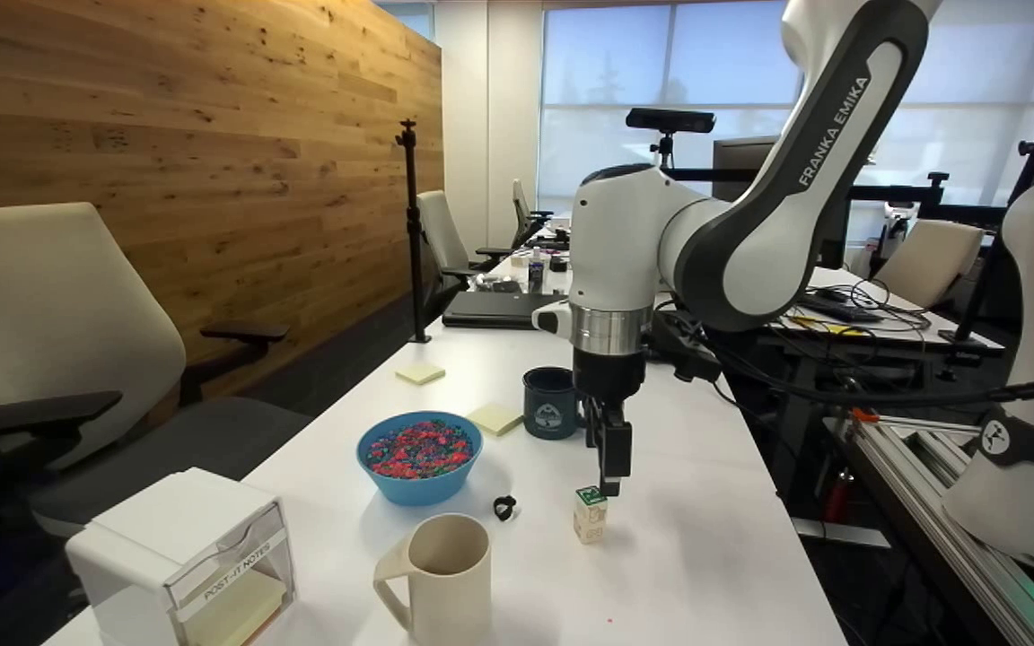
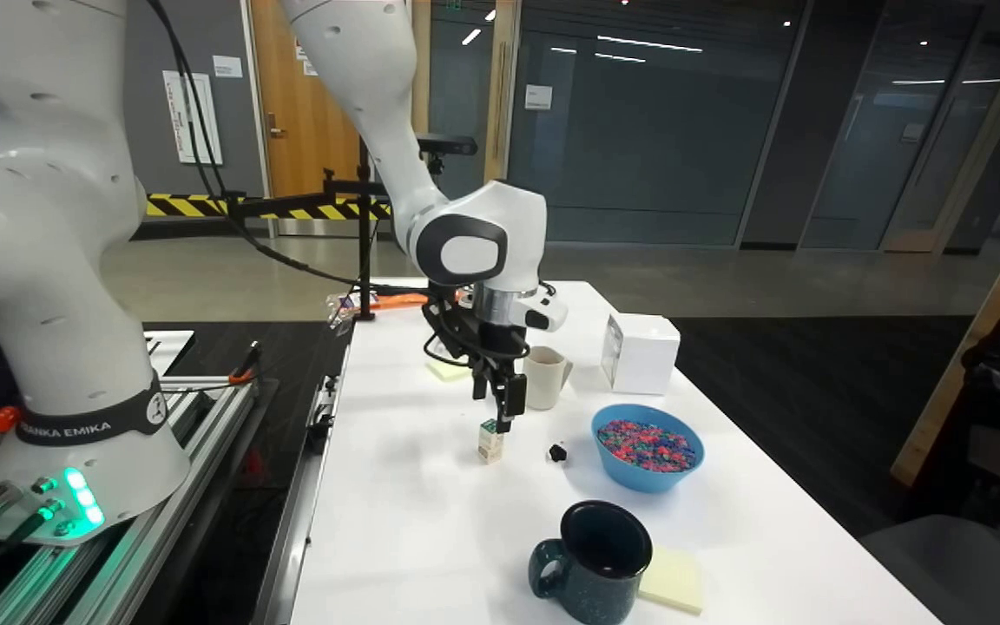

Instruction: Put the top cube inside the black cup

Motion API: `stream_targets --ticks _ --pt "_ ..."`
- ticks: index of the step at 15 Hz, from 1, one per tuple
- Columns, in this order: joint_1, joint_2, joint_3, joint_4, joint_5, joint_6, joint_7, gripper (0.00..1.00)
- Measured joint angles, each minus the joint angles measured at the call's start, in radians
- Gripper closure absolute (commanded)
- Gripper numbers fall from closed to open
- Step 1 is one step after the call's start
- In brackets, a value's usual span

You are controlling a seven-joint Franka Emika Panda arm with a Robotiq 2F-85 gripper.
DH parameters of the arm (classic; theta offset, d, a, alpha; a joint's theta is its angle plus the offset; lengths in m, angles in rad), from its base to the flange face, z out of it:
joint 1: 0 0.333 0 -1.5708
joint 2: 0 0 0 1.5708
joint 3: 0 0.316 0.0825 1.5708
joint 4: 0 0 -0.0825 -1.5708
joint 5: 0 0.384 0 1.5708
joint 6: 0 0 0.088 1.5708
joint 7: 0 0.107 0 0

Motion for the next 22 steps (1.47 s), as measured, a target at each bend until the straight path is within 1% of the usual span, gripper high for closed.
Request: stream_targets --ticks 9,22 --pt "0.000 0.040 -0.011 0.006 -0.002 0.008 -0.028 0.00" --pt "0.018 0.085 -0.006 0.057 -0.003 0.012 -0.042 0.00"
